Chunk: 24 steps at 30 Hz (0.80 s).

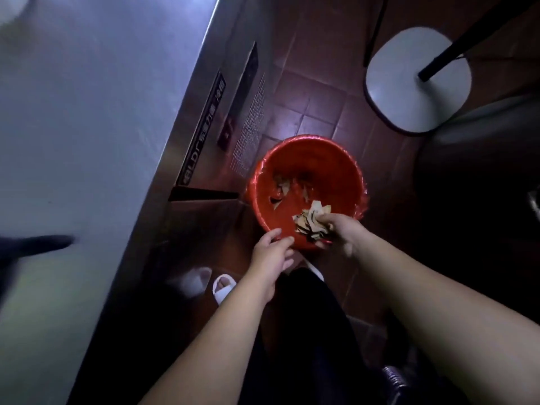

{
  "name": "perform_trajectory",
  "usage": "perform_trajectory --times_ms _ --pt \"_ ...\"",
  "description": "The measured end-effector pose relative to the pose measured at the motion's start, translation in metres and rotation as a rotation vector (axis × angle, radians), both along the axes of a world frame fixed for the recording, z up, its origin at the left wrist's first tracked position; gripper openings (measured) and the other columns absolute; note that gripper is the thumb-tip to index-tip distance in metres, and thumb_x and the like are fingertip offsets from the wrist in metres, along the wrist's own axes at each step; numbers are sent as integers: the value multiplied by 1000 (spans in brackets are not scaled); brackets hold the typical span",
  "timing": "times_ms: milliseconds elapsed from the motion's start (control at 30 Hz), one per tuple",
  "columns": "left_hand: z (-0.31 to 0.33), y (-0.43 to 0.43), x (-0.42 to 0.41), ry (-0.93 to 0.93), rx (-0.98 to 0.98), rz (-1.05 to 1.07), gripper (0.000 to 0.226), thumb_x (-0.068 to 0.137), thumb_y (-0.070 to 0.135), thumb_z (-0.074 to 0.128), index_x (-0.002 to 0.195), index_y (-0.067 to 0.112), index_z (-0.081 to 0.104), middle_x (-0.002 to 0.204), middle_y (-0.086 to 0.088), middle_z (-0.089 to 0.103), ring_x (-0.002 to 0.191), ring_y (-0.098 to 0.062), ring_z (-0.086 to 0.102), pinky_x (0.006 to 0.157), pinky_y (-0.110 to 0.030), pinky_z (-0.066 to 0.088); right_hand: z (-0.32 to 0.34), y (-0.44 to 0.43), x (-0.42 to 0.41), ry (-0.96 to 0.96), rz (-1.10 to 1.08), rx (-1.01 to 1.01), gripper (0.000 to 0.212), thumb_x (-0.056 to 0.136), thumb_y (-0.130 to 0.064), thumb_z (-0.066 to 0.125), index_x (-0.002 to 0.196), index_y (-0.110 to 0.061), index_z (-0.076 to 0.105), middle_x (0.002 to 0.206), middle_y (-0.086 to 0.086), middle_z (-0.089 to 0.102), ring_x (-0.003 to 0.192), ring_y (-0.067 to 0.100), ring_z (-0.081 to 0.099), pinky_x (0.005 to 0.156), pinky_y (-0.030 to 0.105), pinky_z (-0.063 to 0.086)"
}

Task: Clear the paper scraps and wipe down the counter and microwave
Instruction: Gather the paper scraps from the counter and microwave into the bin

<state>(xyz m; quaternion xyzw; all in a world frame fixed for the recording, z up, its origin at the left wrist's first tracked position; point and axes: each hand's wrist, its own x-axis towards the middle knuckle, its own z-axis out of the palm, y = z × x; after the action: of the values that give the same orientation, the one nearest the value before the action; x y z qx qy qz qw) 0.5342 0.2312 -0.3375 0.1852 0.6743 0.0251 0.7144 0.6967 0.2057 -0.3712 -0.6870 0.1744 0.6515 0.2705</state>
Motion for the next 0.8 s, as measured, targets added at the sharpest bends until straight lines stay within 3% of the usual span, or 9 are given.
perform_trajectory --times_ms 67,133,267,333,433,533,700,800 --pt "-13 6 -3 45 15 -8 41 95 11 61 135 18 53 107 -7 67 87 -14 62 86 -30 54 -18 8 12 25 7 -18 26 96 -29 63 115 -14 57 112 13 56 106 30 57 82 49 59" --pt "-15 10 -8 74 27 -16 38 93 10 62 130 19 57 98 -6 66 83 -12 60 82 -27 52 -21 11 21 -6 20 -56 29 94 -38 64 112 -18 52 110 11 51 101 31 55 85 56 57" --pt "8 12 -16 108 47 -38 32 93 10 63 121 23 59 92 -2 65 86 -14 57 85 -29 50 4 11 21 -127 26 -41 35 95 -35 60 123 -15 52 123 10 53 108 29 55 90 56 55" --pt "29 13 -18 105 51 -48 30 93 8 61 119 21 60 90 -4 63 87 -16 56 85 -31 50 34 9 16 -164 118 5 23 97 -31 58 116 -18 59 125 9 58 108 27 58 89 50 54" --pt "72 14 -23 102 59 -72 26 95 7 58 118 18 60 91 -4 63 87 -16 56 85 -31 51 90 1 4 -235 194 62 10 97 -26 58 99 -20 66 115 10 67 100 25 66 75 37 55" --pt "126 11 -30 64 84 -60 25 96 8 58 120 15 61 99 -7 64 86 -16 57 90 -34 53 155 -4 -10 -281 214 170 15 98 -24 58 106 -18 68 106 8 72 93 21 70 71 33 56" --pt "218 1 -57 -11 199 -58 22 94 13 60 115 20 66 107 -7 72 93 -13 66 83 -26 55 265 -1 -48 -274 251 383 15 98 -15 56 105 -15 69 103 9 75 96 24 72 77 35 55" --pt "251 -9 -83 -55 288 37 17 92 16 64 106 25 70 101 -3 75 95 -14 71 79 -24 58 311 7 -70 -215 307 499 15 97 -11 57 104 -11 71 97 9 77 88 22 72 81 37 55"
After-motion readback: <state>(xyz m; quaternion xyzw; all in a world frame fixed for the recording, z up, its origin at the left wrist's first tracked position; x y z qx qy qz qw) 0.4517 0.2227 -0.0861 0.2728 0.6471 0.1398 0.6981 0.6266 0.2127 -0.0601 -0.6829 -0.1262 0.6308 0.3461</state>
